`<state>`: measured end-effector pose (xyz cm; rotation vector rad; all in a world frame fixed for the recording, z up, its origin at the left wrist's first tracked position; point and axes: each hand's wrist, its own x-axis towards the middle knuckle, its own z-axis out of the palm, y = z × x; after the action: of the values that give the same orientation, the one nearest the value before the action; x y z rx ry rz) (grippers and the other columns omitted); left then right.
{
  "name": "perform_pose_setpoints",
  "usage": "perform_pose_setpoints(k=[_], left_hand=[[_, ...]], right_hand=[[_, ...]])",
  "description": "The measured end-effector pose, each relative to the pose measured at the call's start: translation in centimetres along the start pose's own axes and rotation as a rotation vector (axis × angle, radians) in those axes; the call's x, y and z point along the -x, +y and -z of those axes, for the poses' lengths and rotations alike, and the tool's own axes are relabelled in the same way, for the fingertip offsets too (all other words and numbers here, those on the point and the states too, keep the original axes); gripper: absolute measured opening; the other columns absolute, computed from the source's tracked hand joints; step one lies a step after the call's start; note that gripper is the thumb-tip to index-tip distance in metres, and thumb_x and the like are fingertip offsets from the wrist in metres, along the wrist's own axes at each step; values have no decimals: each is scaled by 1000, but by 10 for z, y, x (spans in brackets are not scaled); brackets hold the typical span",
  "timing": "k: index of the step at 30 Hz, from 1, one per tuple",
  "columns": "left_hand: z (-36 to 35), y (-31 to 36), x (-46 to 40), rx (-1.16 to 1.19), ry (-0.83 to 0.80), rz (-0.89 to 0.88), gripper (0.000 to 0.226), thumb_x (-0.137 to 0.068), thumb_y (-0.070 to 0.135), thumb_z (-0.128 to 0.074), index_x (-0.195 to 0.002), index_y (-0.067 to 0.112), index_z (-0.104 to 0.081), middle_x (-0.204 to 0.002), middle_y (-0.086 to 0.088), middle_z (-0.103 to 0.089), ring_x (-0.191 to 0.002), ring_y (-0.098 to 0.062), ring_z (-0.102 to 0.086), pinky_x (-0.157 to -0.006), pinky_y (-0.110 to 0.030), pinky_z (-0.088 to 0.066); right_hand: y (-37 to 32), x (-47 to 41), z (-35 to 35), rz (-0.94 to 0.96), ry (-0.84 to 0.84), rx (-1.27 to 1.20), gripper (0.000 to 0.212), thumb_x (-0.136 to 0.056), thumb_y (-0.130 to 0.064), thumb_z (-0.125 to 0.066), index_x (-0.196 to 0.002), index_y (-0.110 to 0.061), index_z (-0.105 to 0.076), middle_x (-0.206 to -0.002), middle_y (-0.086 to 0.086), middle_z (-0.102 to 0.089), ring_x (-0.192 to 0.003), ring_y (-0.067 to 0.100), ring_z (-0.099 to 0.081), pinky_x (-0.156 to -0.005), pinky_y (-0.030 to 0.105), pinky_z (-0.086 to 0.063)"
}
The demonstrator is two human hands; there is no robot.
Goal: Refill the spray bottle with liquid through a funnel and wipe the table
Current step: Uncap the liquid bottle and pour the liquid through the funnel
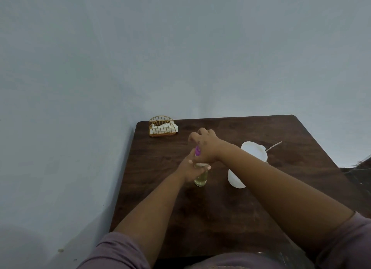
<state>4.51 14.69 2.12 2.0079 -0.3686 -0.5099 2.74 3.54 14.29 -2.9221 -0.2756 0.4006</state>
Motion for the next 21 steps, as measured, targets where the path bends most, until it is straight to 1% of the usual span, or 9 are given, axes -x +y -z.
perform_pose_setpoints(k=[2,5,7,9,12,14,16,18,21], left_hand=[[0,-1,-1,14,-1,6,73,-82,25,-75,-143,24,-35,-128,8,-55,-122,-13,-51,-99,-31,-45],[0,-2,-2,-37,8,0,69,-82,16,-74,-141,21,-38,-124,4,-56,-120,-15,-53,-92,-25,-43],[1,1,-2,-58,-3,-11,70,-84,15,-73,-143,21,-35,-130,1,-54,-117,-12,-50,-91,-26,-42],[1,2,-2,-124,-23,-52,70,-85,16,-71,-144,15,-33,-135,-4,-51,-120,-15,-51,-92,-25,-41],[1,1,-1,-152,-23,-94,72,-85,16,-71,-146,15,-31,-136,3,-49,-124,-13,-48,-94,-21,-38],[1,-1,-1,-84,-10,-50,68,-85,17,-72,-143,19,-37,-124,14,-49,-120,-10,-49,-88,-16,-41],[0,-4,-2,-68,1,-22,61,-84,16,-72,-138,18,-44,-117,14,-52,-119,-13,-53,-78,-11,-41],[0,-4,-2,-57,3,-20,63,-83,14,-73,-137,17,-42,-117,9,-55,-117,-14,-55,-81,-15,-43],[0,1,-1,-60,-14,-19,65,-86,18,-72,-141,16,-37,-123,5,-54,-113,-9,-51,-94,-28,-44]], right_hand=[[-1,-2,-9,-73,94,92,54,-87,-49,-58,-128,-18,-43,-127,9,-44,-120,29,-42,-95,41,-46],[-4,-1,-15,-94,67,75,38,-94,-37,-52,-124,-14,-45,-120,10,-49,-112,29,-52,-88,40,-50],[-4,-1,-12,-26,-48,121,45,-90,-21,-61,-130,-17,-41,-128,10,-42,-119,30,-44,-95,41,-47],[-4,2,-7,49,-118,163,60,-79,-13,-70,-132,-23,-42,-137,9,-32,-129,32,-31,-106,46,-36],[-4,4,-7,58,-61,93,70,-77,-27,-73,-135,-28,-36,-147,9,-22,-139,35,-17,-114,55,-20],[-5,2,-11,-7,43,144,63,-84,-47,-63,-135,-23,-35,-143,11,-31,-134,34,-29,-106,52,-34],[-4,0,-17,-100,112,82,52,-91,-52,-51,-128,-17,-41,-126,11,-45,-120,31,-46,-90,43,-44],[-3,0,-17,-137,78,47,41,-95,-42,-49,-124,-13,-45,-118,11,-48,-112,31,-53,-84,39,-48],[-1,1,-9,-25,-96,74,48,-86,-14,-63,-129,-22,-46,-131,8,-36,-124,30,-38,-102,46,-42]])
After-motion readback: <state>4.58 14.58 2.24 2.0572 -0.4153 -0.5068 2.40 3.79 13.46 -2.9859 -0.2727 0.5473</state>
